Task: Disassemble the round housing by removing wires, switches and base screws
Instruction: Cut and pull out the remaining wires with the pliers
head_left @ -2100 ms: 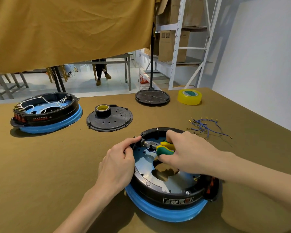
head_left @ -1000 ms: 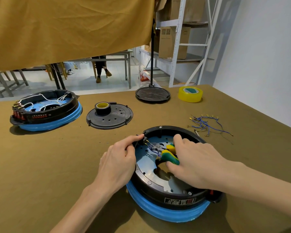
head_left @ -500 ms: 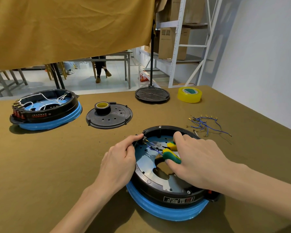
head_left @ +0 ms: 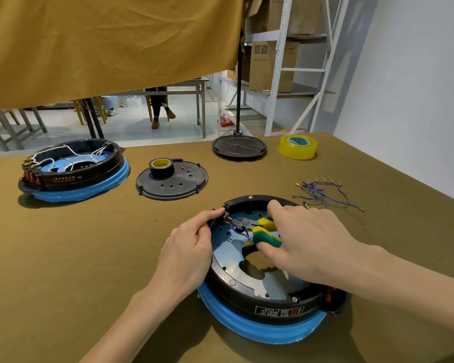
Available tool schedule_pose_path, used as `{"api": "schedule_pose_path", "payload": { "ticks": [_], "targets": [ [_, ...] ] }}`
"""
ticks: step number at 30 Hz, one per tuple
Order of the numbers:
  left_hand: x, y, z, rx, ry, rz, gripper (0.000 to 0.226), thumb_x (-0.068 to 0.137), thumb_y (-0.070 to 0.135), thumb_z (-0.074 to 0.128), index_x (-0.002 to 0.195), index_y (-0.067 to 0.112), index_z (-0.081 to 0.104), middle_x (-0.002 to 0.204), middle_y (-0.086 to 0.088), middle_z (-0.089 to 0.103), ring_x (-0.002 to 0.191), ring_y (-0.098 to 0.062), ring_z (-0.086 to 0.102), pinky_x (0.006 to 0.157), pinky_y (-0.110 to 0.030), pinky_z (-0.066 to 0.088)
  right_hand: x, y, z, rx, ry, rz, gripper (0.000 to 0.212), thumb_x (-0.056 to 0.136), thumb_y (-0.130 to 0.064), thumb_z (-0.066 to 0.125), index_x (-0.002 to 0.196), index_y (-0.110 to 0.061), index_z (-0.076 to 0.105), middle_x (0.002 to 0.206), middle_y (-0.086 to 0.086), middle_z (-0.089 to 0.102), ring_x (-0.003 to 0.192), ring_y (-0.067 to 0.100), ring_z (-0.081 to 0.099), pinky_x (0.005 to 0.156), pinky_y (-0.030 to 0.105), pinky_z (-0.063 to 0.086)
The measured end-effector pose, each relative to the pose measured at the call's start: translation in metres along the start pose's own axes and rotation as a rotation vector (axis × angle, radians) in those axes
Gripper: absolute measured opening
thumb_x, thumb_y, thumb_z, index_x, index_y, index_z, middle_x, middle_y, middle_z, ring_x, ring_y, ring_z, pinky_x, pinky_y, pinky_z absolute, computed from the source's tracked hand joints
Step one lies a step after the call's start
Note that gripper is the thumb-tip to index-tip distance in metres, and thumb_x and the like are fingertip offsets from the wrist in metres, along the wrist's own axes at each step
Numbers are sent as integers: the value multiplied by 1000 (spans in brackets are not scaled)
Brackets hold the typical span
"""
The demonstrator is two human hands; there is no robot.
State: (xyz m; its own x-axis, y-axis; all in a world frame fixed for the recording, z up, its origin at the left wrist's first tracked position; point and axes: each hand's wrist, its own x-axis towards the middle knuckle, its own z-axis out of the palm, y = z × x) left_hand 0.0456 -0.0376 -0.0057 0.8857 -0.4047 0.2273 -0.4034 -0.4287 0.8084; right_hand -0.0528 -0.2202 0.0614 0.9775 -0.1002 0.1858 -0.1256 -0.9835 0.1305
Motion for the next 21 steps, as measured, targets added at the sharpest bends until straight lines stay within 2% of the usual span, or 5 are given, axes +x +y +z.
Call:
{"api": "schedule_pose_path", "payload": {
  "ticks": [8, 11, 16, 18, 21],
  "targets": [
    [0, 1, 0, 49, 17, -15, 44, 109, 22, 34, 135, 49, 58, 126, 22, 62, 97, 10, 56, 88, -24, 51, 2, 5, -2, 26, -39, -31, 45, 91, -70, 45, 98, -29, 27, 78, -6, 51, 68, 21, 52, 48, 30, 24],
    [2, 3, -1, 109, 40, -31, 44, 109, 23, 34, 134, 51, 58, 125, 22, 62, 88, 10, 55, 77, -18, 49, 5, 10, -6, 101, -110, 4, 44, 91, -69, 49, 100, -28, 34, 77, -5, 52, 69, 22, 54, 50, 32, 30],
    [3, 4, -2, 176, 40, -25, 45, 108, 25, 33, 135, 53, 56, 131, 24, 61, 105, 8, 48, 82, -23, 48, 0, 4, 3, -121, 37, -93, 46, 94, -66, 44, 113, -26, 30, 78, -6, 40, 63, 24, 48, 52, 32, 30],
    [3, 3, -3, 190, 42, -28, 45, 108, 26, 33, 135, 54, 55, 133, 24, 61, 112, 3, 46, 89, -32, 50, 6, 11, -5, 75, -105, -9, 44, 91, -68, 48, 104, -28, 34, 78, -7, 45, 68, 23, 52, 55, 34, 32],
    [4, 4, -2, 199, 41, -33, 45, 108, 26, 33, 134, 55, 55, 127, 27, 59, 104, 7, 47, 79, -26, 45, 9, 15, -11, 212, -210, 42, 43, 89, -69, 52, 99, -30, 38, 80, -6, 51, 68, 21, 53, 55, 33, 33]
  ]
}}
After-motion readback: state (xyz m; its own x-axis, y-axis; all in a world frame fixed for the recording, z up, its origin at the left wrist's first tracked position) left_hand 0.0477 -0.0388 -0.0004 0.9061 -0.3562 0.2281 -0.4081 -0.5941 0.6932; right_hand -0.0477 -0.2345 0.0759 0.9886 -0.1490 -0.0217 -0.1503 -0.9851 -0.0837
